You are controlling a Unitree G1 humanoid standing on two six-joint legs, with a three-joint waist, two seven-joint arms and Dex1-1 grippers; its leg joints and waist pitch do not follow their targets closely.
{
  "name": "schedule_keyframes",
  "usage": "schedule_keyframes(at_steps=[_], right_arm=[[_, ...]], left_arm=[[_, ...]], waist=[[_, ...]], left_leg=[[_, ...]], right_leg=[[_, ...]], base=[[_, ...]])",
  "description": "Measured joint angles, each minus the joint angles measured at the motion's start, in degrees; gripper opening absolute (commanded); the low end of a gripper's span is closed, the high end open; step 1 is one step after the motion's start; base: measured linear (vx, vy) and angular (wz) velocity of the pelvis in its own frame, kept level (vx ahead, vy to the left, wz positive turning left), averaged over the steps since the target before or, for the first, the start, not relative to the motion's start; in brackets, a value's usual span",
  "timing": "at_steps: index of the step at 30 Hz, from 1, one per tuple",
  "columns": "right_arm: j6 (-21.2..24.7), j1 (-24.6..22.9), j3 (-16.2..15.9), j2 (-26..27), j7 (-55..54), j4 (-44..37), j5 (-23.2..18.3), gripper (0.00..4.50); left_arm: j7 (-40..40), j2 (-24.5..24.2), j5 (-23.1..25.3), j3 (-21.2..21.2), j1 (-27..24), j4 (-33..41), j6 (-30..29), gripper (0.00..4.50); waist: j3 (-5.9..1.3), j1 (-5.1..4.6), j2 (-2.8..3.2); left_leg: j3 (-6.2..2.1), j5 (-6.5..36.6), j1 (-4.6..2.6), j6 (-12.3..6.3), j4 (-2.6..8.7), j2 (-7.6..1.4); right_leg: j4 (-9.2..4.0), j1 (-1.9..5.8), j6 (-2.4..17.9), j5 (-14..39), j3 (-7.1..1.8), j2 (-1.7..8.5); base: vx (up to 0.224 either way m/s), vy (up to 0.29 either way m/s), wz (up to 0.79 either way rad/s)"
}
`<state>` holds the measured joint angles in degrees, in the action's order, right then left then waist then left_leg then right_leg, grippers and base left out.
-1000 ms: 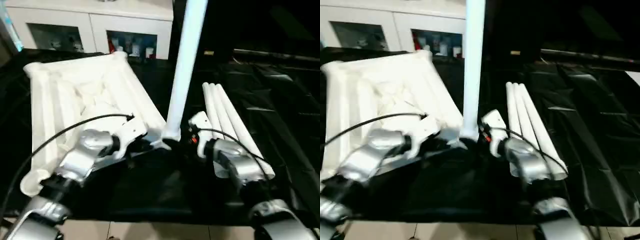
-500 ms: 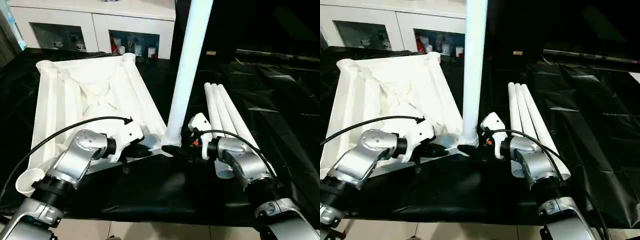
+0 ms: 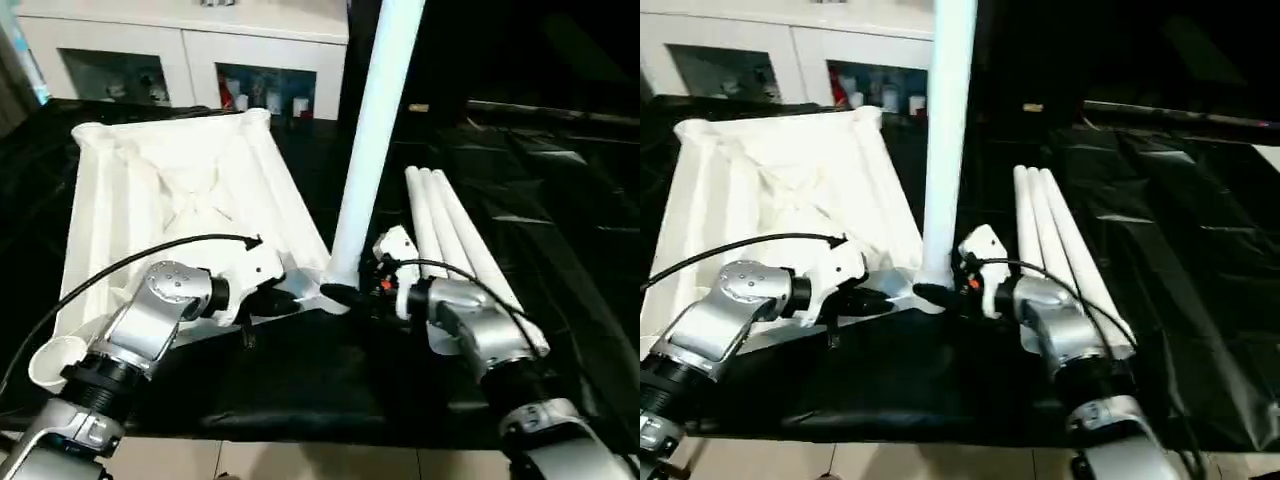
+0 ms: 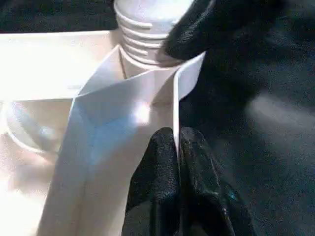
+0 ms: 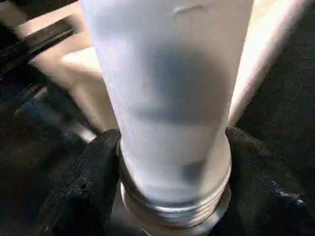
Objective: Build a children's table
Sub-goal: Rotate leg to tighten
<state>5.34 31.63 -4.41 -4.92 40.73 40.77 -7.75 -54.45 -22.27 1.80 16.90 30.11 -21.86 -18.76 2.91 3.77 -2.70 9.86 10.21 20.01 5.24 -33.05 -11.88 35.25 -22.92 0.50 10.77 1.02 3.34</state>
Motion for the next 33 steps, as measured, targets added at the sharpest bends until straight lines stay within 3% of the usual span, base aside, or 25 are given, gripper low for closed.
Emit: schedule_keyframes(at_steps=[6, 13, 17, 18, 22, 24, 27, 33], right_arm=[[-1.60, 6.24, 5.54, 6.41, -22.69, 9.25, 0.44, 2.80], [-3.73, 9.85, 7.38, 8.73, -29.55, 14.61, 0.42, 2.80], [-5.00, 10.56, 7.85, 8.82, -27.75, 16.14, 0.60, 2.80], [-5.49, 10.55, 7.87, 8.72, -26.62, 16.31, 0.62, 3.15], [-6.68, 9.64, 6.75, 7.05, -19.62, 15.63, 0.54, 3.53], [-6.28, 8.41, 6.06, 5.62, -15.39, 14.39, 0.39, 3.70], [-4.19, 6.68, 3.52, 2.46, -7.27, 10.19, 0.38, 3.96], [-1.53, 1.40, -3.40, -6.89, 11.09, -0.40, 0.92, 3.96]], left_arm=[[14.33, 9.79, 3.07, -0.16, 5.42, -7.39, -3.64, 0.00], [17.55, 11.69, 3.62, -0.48, 6.82, -8.38, -5.73, 0.00], [16.69, 10.75, 3.60, -0.35, 6.59, -8.04, -5.00, 0.00], [16.09, 9.97, 3.57, -0.29, 6.40, -7.58, -4.85, 0.00], [12.68, 6.75, 3.30, -0.18, 4.45, -5.20, -2.24, 0.00], [10.33, 5.21, 2.84, -0.14, 3.55, -3.89, -1.16, 0.00], [6.23, 2.50, 1.71, -0.18, 1.94, -1.92, 0.60, 0.00], [-3.04, -3.45, -1.44, -0.13, -1.63, 2.19, 3.12, 0.00]], waist=[[-0.02, -0.48, 0.02], [-0.14, -0.50, -0.18], [-0.22, -0.85, -0.39], [-0.21, -1.04, -0.44], [-0.19, -1.41, -0.43], [-0.11, -1.15, -0.31], [-0.02, -0.81, -0.17], [0.03, -0.30, -0.09]], left_leg=[[-0.05, -0.03, 0.01, 0.05, -0.09, 0.03], [-0.06, -0.03, 0.09, 0.05, -0.03, 0.02], [-0.05, -0.02, 0.16, 0.04, -0.03, 0.01], [-0.05, -0.02, 0.21, 0.04, -0.02, 0.01], [-0.04, -0.02, 0.33, 0.04, 0.15, -0.01], [-0.01, -0.02, 0.37, 0.04, 0.20, -0.01], [0.00, -0.01, 0.45, 0.03, 0.20, -0.01], [0.02, 0.01, 0.46, -0.02, 0.21, -0.01]], right_leg=[[-0.07, -0.02, -0.07, 0.01, -0.02, 0.03], [-0.06, -0.10, -0.11, -0.13, 0.00, 0.01], [-0.18, -0.13, -0.13, -0.12, -0.01, 0.00], [-0.19, -0.17, -0.13, -0.12, -0.01, 0.00], [-0.22, -0.31, -0.18, -0.09, 0.02, -0.02], [-0.22, -0.35, -0.20, -0.05, 0.05, -0.03], [-0.26, -0.39, -0.19, -0.05, 0.05, -0.02], [-0.29, -0.39, -0.19, -0.04, 0.05, -0.02]], base=[[0.000, 0.000, 0.00], [0.000, 0.000, 0.00], [0.000, 0.000, 0.00], [0.000, 0.000, 0.00], [0.000, 0.000, 0.00], [0.000, 0.000, 0.00], [0.000, 0.000, 0.00], [0.000, 0.000, 0.00]])
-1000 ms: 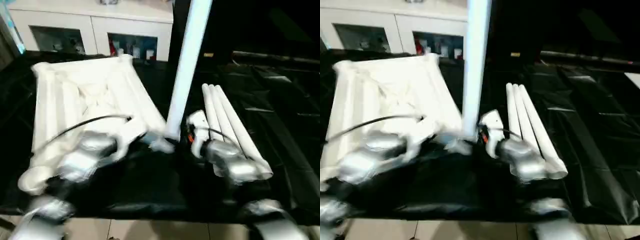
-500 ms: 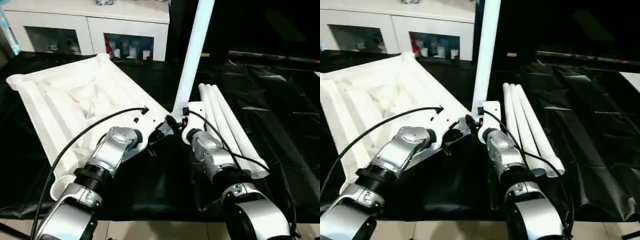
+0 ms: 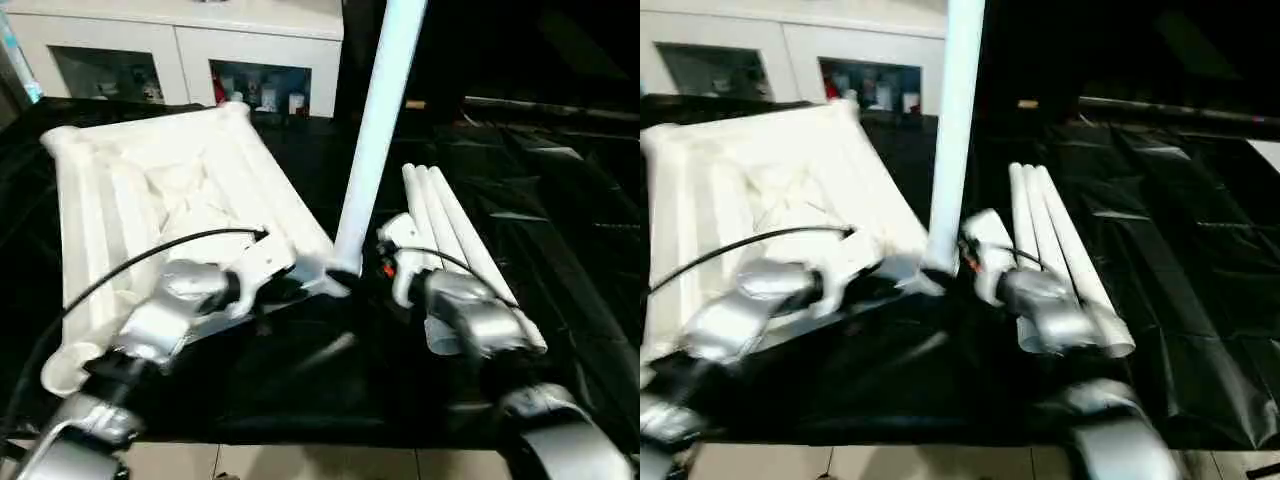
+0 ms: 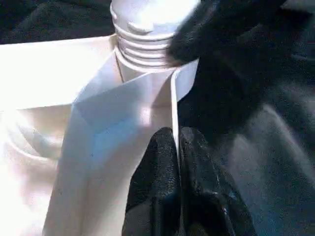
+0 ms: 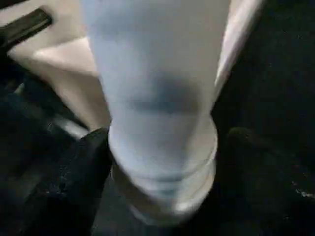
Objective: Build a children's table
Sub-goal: Rotate leg to tighten
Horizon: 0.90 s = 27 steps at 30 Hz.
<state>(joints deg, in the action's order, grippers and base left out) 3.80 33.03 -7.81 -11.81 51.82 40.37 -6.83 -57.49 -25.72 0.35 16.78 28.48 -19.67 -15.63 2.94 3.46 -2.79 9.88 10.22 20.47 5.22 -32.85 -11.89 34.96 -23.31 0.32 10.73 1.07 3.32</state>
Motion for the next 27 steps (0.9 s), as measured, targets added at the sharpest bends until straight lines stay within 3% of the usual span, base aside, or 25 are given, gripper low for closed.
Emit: schedule_keyframes(at_steps=[6, 20, 27], right_arm=[[1.03, -0.50, -1.58, -1.83, 5.54, -2.08, 0.23, 3.96], [1.14, -0.40, -1.57, -0.92, 6.04, -1.94, -0.19, 3.96], [1.30, -0.26, -1.38, -0.84, 5.97, -1.72, -0.23, 3.34]], left_arm=[[-2.48, -1.33, -0.71, -0.13, -0.71, 0.91, 0.29, 0.00], [-3.65, -1.49, -0.71, 0.00, -0.72, 1.15, 0.35, 0.00], [-4.59, -1.84, -0.73, -0.01, -0.72, 1.15, 0.44, 0.00]], waist=[[0.01, 0.07, 0.01], [0.04, 0.32, 0.07], [0.04, 0.36, 0.07]], left_leg=[[-0.01, 0.00, 0.00, 0.00, -0.03, 0.00], [0.01, 0.02, 0.05, -0.02, -0.04, 0.01], [0.01, 0.02, 0.04, -0.02, -0.04, 0.00]], right_leg=[[0.00, 0.01, 0.00, 0.00, -0.02, 0.01], [0.02, -0.01, 0.03, 0.03, 0.00, 0.01], [0.04, -0.01, 0.04, 0.03, 0.00, 0.01]], base=[[0.000, 0.000, 0.00], [0.000, 0.000, 0.00], [0.000, 0.000, 0.00]])
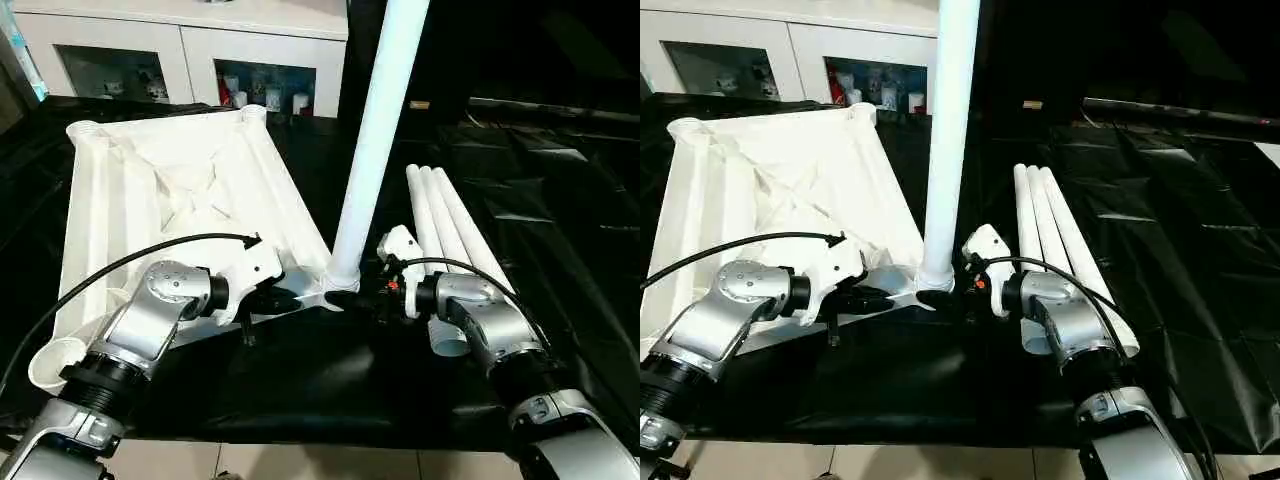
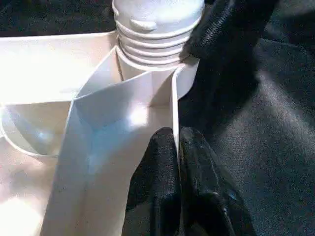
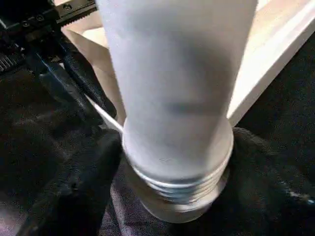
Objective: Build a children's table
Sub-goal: Rotate leg to tighten
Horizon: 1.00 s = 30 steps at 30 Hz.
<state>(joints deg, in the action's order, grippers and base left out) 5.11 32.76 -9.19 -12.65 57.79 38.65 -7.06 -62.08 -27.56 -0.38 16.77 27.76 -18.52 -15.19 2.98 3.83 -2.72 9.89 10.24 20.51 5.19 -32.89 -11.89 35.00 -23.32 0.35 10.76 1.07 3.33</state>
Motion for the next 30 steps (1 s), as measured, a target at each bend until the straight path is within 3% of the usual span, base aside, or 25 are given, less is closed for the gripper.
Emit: schedule_keyframes(at_steps=[6, 13, 20, 24, 30], right_arm=[[-0.01, 0.00, 0.22, 0.07, 0.00, 0.23, -0.03, 2.85], [0.54, -0.21, 0.89, 1.36, -1.35, 0.26, -0.06, 2.77], [-0.78, -0.46, 6.82, 9.91, -22.93, 4.28, -0.06, 2.76], [-1.89, 3.72, 11.96, 15.57, -40.52, 10.30, -0.10, 2.76], [-3.83, 5.06, 12.05, 16.55, -45.20, 12.18, 0.49, 2.76]], left_arm=[[-0.14, -0.04, 0.00, 0.02, -0.02, 0.00, 0.01, 0.00], [-0.03, -0.09, 0.08, -0.06, -0.13, 0.15, -0.57, 0.00], [11.31, 7.33, 4.69, 0.04, 4.29, -5.91, -3.79, 0.00], [21.00, 14.89, 7.88, 0.64, 9.38, -11.47, -8.18, 0.00], [23.69, 16.68, 8.61, 1.49, 10.63, -13.11, -8.07, 0.00]], waist=[[0.00, 0.10, 0.00], [0.00, -0.06, 0.00], [-0.02, -0.48, 0.07], [0.00, -0.60, 0.23], [-0.08, -0.54, 0.48]], left_leg=[[0.00, 0.00, -0.01, 0.00, -0.02, 0.00], [0.00, -0.01, -0.06, 0.01, -0.04, 0.00], [-0.05, -0.03, -0.51, 0.05, -0.15, 0.03], [-0.06, -0.03, -0.49, 0.05, -0.24, 0.03], [-0.11, -0.03, -0.43, 0.05, -0.19, 0.02]], right_leg=[[0.01, 0.00, 0.00, 0.00, 0.00, 0.00], [0.06, 0.02, 0.01, 0.00, 0.00, 0.00], [0.15, 0.33, 0.02, -0.04, -0.09, 0.01], [0.13, 0.31, 0.00, -0.12, -0.10, 0.01], [0.12, 0.29, 0.17, -0.26, -0.06, -0.01]], base=[[0.000, 0.000, 0.00], [0.000, 0.000, 0.00], [0.000, 0.000, 0.00], [0.000, 0.000, 0.00], [0.000, 0.000, 0.00]])
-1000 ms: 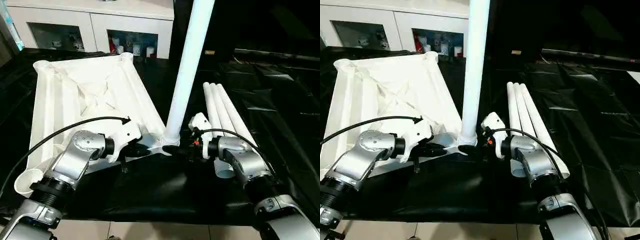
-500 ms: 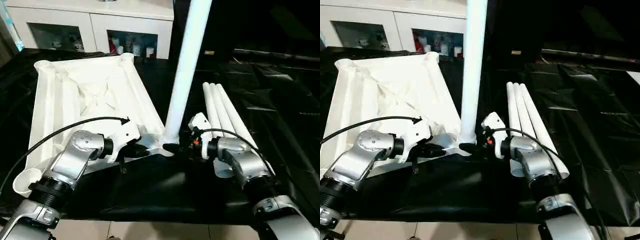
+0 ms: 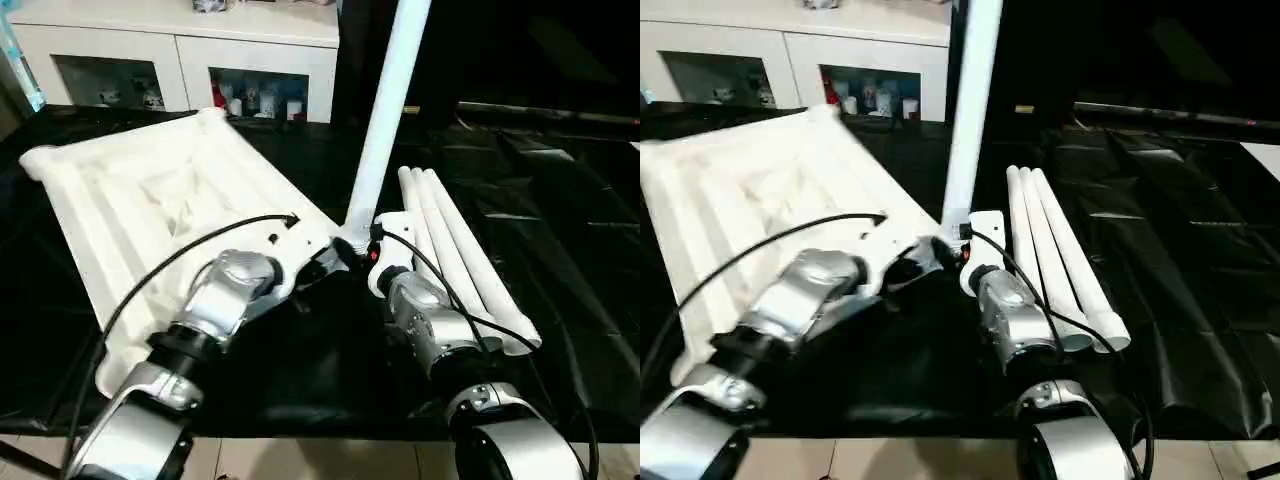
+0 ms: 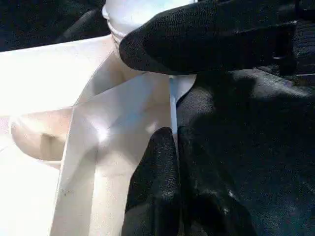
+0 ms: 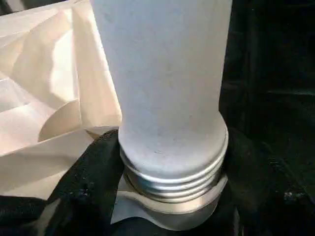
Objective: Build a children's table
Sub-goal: Rotate leg to tighten
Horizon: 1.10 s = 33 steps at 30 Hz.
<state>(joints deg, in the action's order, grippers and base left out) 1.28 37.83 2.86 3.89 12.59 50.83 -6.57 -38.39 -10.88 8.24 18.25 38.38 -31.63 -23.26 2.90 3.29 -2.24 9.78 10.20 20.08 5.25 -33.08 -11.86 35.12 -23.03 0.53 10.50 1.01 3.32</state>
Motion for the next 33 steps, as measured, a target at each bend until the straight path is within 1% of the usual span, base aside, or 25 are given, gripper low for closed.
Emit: schedule_keyframes(at_steps=[3, 4, 5, 6, 9, 11, 13, 14, 15, 17, 18, 19, 20, 21, 22, 24, 25, 26, 28, 29, 30, 31, 32, 33], right_arm=[[-0.90, -0.06, 0.15, 0.02, 0.19, 0.10, 0.23, 2.76], [-1.40, -0.19, 0.16, 0.02, 0.34, 0.11, 0.28, 3.11], [-2.11, -0.55, 0.30, 0.02, 0.60, 0.10, 0.27, 3.32], [-2.86, -0.93, 0.60, 0.02, 1.16, -0.04, 0.13, 3.46], [-3.19, -2.87, 1.10, -0.13, 3.26, -2.83, -1.23, 3.65], [-2.52, -4.53, 0.99, -0.80, 4.15, -6.06, -1.85, 3.79], [-1.58, -5.57, 0.63, -1.34, 5.35, -9.52, -2.28, 3.79], [-0.67, -6.34, 0.37, -1.81, 5.75, -12.05, -2.49, 3.79], [0.89, -8.14, -0.48, -2.85, 7.23, -16.65, -2.85, 3.79], [2.72, -9.90, -0.97, -4.23, 8.98, -21.13, -3.14, 3.79], [3.39, -10.36, -1.01, -4.78, 9.30, -22.26, -3.15, 3.82], [4.86, -12.01, -1.51, -6.03, 10.34, -25.51, -3.16, 3.82], [6.64, -13.92, -2.56, -7.38, 11.88, -29.01, -3.21, 3.83], [8.00, -15.04, -3.19, -8.15, 12.79, -31.10, -3.24, 3.83], [9.42, -16.06, -3.93, -9.07, 13.93, -33.10, -3.28, 3.83], [11.67, -17.20, -4.69, -10.40, 15.14, -35.57, -3.41, 3.83], [12.18, -17.34, -4.78, -10.69, 15.39, -35.98, -3.41, 3.83], [12.62, -17.33, -5.09, -10.92, 15.52, -36.39, -3.38, 3.83], [13.86, -17.11, -5.96, -10.96, 15.82, -36.73, -3.00, 3.83], [14.66, -16.77, -6.65, -10.99, 15.92, -36.63, -2.56, 3.83], [15.60, -16.58, -7.47, -11.05, 15.99, -36.52, -2.23, 3.83], [16.02, -16.55, -7.85, -11.22, 16.00, -36.39, -2.08, 3.83], [16.24, -16.34, -8.22, -11.32, 16.03, -36.04, -1.61, 3.83], [16.47, -16.20, -8.73, -11.44, 16.05, -35.74, -1.02, 3.83]], left_arm=[[-0.07, 0.00, -0.03, -0.37, 0.10, -0.73, 1.48, 0.00], [-0.16, -0.10, -0.05, -0.46, 0.10, -0.88, 2.00, 0.00], [-0.30, -0.13, -0.15, -0.48, 0.09, -1.04, 2.42, 0.00], [-0.53, -0.22, -0.29, -0.53, 0.09, -1.25, 2.85, 0.00], [-0.71, -0.63, -0.68, -0.74, 0.08, -1.73, 4.03, 0.00], [-0.68, -0.61, -0.80, -1.07, 0.06, -1.90, 4.69, 0.00], [-0.64, -0.58, -0.92, -1.39, 0.06, -2.07, 5.00, 0.00], [-0.60, -0.40, -0.92, -1.43, 0.15, -2.42, 5.44, 0.00], [-0.41, -0.14, -1.02, -1.47, 0.16, -2.96, 6.42, 0.00], [-0.16, -0.08, -1.06, -1.50, 0.21, -3.51, 7.19, 0.00], [0.04, -0.07, -1.08, -1.56, 0.32, -3.86, 7.37, 0.28], [0.97, 0.46, -1.05, -1.56, 0.96, -5.14, 7.92, 0.28], [2.54, 0.69, -0.92, -1.66, 1.86, -6.85, 8.64, 0.49], [3.76, 0.79, -0.85, -2.17, 2.59, -8.22, 8.80, 0.49], [5.71, 0.79, -0.78, -3.15, 3.35, -9.70, 8.82, 0.65], [8.39, 0.79, -0.99, -5.08, 4.28, -11.71, 8.80, 0.78], [9.10, 0.75, -1.18, -5.80, 4.53, -12.16, 8.80, 0.78], [9.52, 0.64, -1.42, -6.40, 4.67, -12.31, 8.71, 0.87], [10.53, -0.11, -2.22, -7.83, 4.95, -12.16, 8.28, 1.16], [10.77, -1.05, -2.88, -8.76, 5.03, -11.71, 8.03, 1.16], [11.37, -2.64, -3.30, -9.96, 5.13, -10.78, 7.58, 1.28], [12.14, -3.82, -3.41, -10.96, 5.43, -10.35, 7.31, 1.28], [13.51, -5.65, -3.36, -11.98, 5.79, -9.85, 7.10, 1.38], [15.18, -8.54, -3.09, -13.64, 6.49, -9.51, 6.85, 1.50]], waist=[[0.07, 0.03, 0.11], [0.09, 0.03, 0.14], [0.09, 0.07, 0.14], [0.12, 0.15, 0.20], [0.27, 0.22, 0.46], [0.38, 0.33, 0.63], [0.49, 0.36, 0.80], [0.52, 0.45, 0.86], [0.58, 0.69, 0.95], [0.56, 0.84, 1.05], [0.54, 0.78, 1.08], [0.54, 1.00, 1.08], [0.54, 1.01, 1.09], [0.55, 0.94, 1.09], [0.57, 0.37, 1.10], [0.62, -0.39, 1.06], [0.62, -0.57, 1.06], [0.65, -0.76, 1.02], [0.68, -1.06, 0.96], [0.70, -1.31, 0.93], [0.72, -1.53, 0.90], [0.72, -1.50, 0.90], [0.72, -1.48, 0.90], [0.72, -1.43, 0.90]], left_leg=[[0.00, 0.00, 0.06, 0.00, 0.00, 0.00], [0.00, 0.00, 0.09, 0.00, 0.00, 0.00], [0.01, 0.00, 0.12, 0.00, 0.00, 0.00], [0.01, 0.00, 0.14, 0.00, -0.01, 0.00], [0.02, 0.00, 0.17, -0.01, 0.00, 0.00], [0.02, 0.00, 0.19, -0.01, 0.03, 0.00], [0.02, 0.00, 0.19, -0.01, 0.05, 0.00], [0.02, 0.00, 0.20, -0.01, 0.06, 0.00], [0.02, 0.00, 0.21, -0.01, 0.08, 0.00], [0.03, 0.00, 0.18, -0.01, 0.08, 0.01], [0.04, 0.00, 0.17, -0.01, 0.08, 0.01], [0.06, 0.00, 0.19, -0.01, 0.09, 0.01], [0.05, 0.00, 0.18, -0.01, 0.11, 0.01], [0.04, 0.00, 0.17, -0.01, 0.11, 0.01], [0.04, 0.00, 0.18, -0.01, 0.12, 0.01], [-0.01, 0.00, 0.41, 0.00, 0.14, 0.01], [-0.04, 0.00, 0.44, 0.00, 0.14, 0.01], [-0.04, 0.00, 0.51, 0.00, 0.17, 0.01], [-0.06, -0.01, 0.92, -0.01, 0.17, 0.00], [-0.05, -0.02, 1.02, -0.01, 0.14, -0.01], [-0.05, -0.04, 1.19, -0.02, 0.13, 0.00], [-0.05, -0.06, 1.28, -0.05, 0.12, 0.00], [-0.03, -0.12, 1.33, -0.15, 0.12, -0.01], [-0.01, -0.13, 1.39, -0.18, 0.13, 0.00]], right_leg=[[-0.07, -0.02, -0.02, 0.01, 0.00, 0.00], [-0.11, -0.03, -0.01, 0.01, 0.00, 0.00], [-0.12, -0.04, -0.02, 0.01, 0.00, 0.00], [-0.14, -0.04, -0.03, 0.02, 0.00, 0.00], [-0.16, -0.06, -0.03, 0.02, -0.01, 0.01], [-0.16, -0.08, -0.03, 0.02, 0.00, 0.01], [-0.15, -0.09, -0.03, 0.02, 0.00, 0.01], [-0.16, -0.10, -0.03, 0.02, 0.01, 0.01], [-0.18, -0.08, -0.06, 0.03, 0.01, 0.01], [-0.18, -0.07, -0.07, 0.04, -0.02, 0.01], [-0.18, -0.07, -0.07, 0.04, -0.03, 0.01], [-0.19, -0.07, -0.10, 0.06, -0.02, 0.01], [-0.19, -0.08, -0.22, 0.13, -0.03, 0.01], [-0.19, -0.08, -0.33, 0.17, -0.03, 0.00], [-0.19, -0.11, -0.40, 0.16, -0.04, -0.01], [-0.19, -0.18, -0.48, 0.13, -0.06, -0.06], [-0.19, -0.23, -0.48, 0.13, -0.06, -0.09], [-0.19, -0.32, -0.45, 0.11, -0.06, -0.09], [-0.16, -0.70, -0.28, 0.00, -0.04, -0.12], [-0.13, -1.01, -0.24, -0.04, -0.04, -0.14], [-0.12, -1.25, -0.23, -0.08, -0.05, -0.18], [-0.12, -1.33, -0.23, -0.08, -0.03, -0.19], [-0.12, -1.42, -0.23, -0.08, -0.01, -0.20], [-0.12, -1.47, -0.23, -0.08, 0.00, -0.24]], base=[[0.000, 0.000, 0.00], [0.000, 0.000, 0.00], [0.000, 0.000, 0.00], [0.000, 0.000, 0.00], [0.000, 0.000, 0.00], [0.000, 0.000, 0.00], [0.000, 0.000, 0.00], [0.000, 0.000, 0.00], [0.000, 0.000, 0.00], [0.000, 0.000, 0.00], [0.000, 0.000, 0.00], [0.000, 0.000, 0.00], [0.000, 0.000, 0.00], [0.000, 0.000, 0.00], [0.000, 0.000, 0.00], [0.000, 0.000, 0.00], [0.000, 0.000, 0.00], [0.000, 0.000, 0.00], [0.000, 0.000, 0.00], [0.000, 0.000, 0.00], [0.000, 0.000, 0.00], [0.000, 0.000, 0.00], [0.000, 0.000, 0.00], [0.000, 0.000, 0.00]])
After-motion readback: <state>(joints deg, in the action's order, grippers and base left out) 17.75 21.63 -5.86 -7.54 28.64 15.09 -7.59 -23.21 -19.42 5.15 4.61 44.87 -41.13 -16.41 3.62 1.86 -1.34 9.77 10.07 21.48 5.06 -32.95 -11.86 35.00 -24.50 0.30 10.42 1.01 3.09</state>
